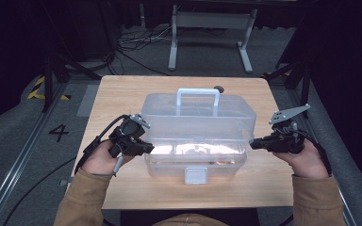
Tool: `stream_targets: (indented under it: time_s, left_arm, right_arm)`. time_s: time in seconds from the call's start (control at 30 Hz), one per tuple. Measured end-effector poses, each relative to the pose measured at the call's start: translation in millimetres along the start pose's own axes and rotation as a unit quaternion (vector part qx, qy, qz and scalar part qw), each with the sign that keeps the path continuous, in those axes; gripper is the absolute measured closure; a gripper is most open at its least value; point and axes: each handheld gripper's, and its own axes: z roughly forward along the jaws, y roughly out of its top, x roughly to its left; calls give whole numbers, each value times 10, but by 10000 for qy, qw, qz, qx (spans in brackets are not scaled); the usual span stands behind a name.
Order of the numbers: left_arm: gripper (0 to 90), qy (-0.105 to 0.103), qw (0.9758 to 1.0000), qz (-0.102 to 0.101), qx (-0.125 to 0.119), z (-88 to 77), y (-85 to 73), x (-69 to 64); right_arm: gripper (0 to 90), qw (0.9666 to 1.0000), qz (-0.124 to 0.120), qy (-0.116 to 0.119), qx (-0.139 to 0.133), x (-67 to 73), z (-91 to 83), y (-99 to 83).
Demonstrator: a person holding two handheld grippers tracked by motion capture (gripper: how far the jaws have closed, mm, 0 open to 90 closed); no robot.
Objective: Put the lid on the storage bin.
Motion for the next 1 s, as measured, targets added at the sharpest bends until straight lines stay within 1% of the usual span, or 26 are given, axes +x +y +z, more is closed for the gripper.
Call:
stream_targets:
  time_s: [0.1, 0.23, 0.37, 0.4, 0.43, 0.5, 0.53, 0.63, 0.73, 0.83, 0.9, 1.0]
  left_arm:
    - [820, 54, 10000, 13, 15, 0, 5, -11]
    - [815, 76, 10000, 3, 24, -2, 7, -20]
    - [806, 48, 10000, -11, 19, -9, 8, -20]
    - [806, 52, 10000, -43, 1, -12, 6, -24]
    - [807, 48, 10000, -20, 7, -31, 1, -22]
    - [808, 83, 9999, -69, -58, -82, -16, -16]
    - [813, 97, 9998, -143, -63, -107, -30, -9]
    - [819, 139, 9995, -266, -57, -119, -52, 19]
    - [824, 152, 9994, -310, 11, -100, -57, 34]
    - [828, 165, 9992, -357, 41, -94, -61, 40]
    - [833, 191, 9992, -351, 54, -96, -64, 49]
    - [836, 213, 9990, -375, 78, -94, -70, 54]
  right_arm:
    - [881, 10000, -12, -39, -22, 4, -18, 1]
    - [885, 10000, -20, -46, -11, 5, -18, 3]
    - [893, 9999, -42, -89, -32, 6, -23, 9]
    - [893, 9999, -42, -89, -32, 6, -23, 9]
    - [894, 9999, -20, -113, -57, 10, -31, 13]
    - [895, 9999, -16, -123, -104, 9, -41, 17]
    - [895, 9999, -23, -109, -95, 10, -39, 17]
    - [896, 9999, -31, -119, -28, 11, -21, 21]
    - [896, 9999, -34, -122, -17, 9, -19, 23]
    - [895, 9999, -44, -89, 56, 5, -11, 21]
    - [895, 9999, -56, -46, 124, 1, 1, 18]
    - [895, 9999, -61, -26, 154, 1, 10, 15]
